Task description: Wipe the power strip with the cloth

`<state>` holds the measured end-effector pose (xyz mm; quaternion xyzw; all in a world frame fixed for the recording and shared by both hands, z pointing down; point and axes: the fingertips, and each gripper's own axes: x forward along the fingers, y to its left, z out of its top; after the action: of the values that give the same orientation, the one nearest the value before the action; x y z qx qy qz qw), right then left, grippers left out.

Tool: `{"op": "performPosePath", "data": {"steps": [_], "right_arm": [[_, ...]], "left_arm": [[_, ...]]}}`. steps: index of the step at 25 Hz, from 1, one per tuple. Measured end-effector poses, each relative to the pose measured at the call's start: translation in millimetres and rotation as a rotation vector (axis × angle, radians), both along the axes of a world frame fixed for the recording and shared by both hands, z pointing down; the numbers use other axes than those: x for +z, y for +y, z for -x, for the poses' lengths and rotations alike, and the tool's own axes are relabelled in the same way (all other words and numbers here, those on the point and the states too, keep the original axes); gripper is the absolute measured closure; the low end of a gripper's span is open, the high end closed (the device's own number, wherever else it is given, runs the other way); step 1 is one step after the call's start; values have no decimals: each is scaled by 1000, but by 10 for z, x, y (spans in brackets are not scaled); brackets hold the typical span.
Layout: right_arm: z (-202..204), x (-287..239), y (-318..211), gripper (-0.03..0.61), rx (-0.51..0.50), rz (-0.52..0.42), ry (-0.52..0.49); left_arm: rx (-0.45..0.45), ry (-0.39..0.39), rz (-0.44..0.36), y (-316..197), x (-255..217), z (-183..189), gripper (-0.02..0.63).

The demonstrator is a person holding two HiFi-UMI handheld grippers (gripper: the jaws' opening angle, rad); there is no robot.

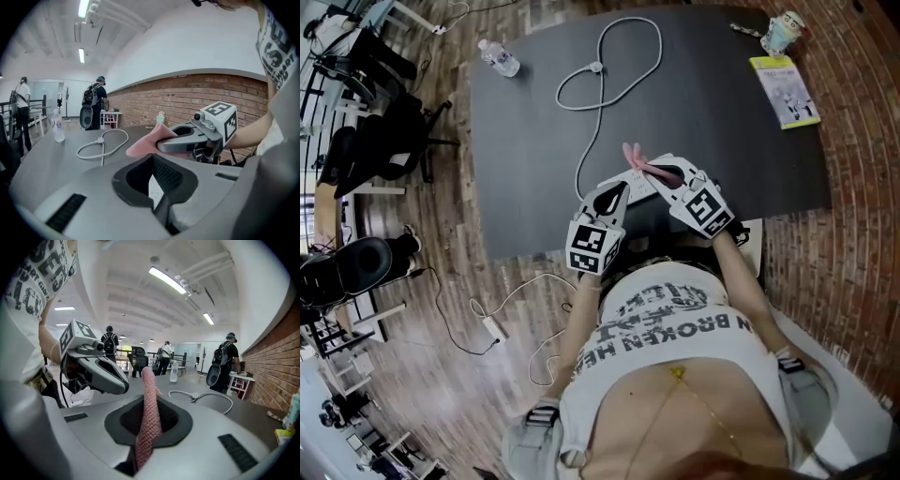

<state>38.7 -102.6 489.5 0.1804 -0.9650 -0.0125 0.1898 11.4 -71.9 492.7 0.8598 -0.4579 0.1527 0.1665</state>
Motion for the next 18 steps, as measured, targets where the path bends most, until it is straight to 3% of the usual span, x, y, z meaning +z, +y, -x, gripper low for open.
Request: {"op": "performPosePath", "data": {"steps": [9, 13, 18], "right_arm": [[-39, -761, 15, 562, 47, -8, -160], [-100, -968, -11, 562, 76, -33, -194], [-149, -1091, -36, 563, 86, -24, -215]], "left_arm": [[-88, 27, -210, -55, -879, -191, 606], [-140, 47, -255, -83, -1071, -227, 606], [-157, 18, -276, -116, -1136, -271, 606]]}}
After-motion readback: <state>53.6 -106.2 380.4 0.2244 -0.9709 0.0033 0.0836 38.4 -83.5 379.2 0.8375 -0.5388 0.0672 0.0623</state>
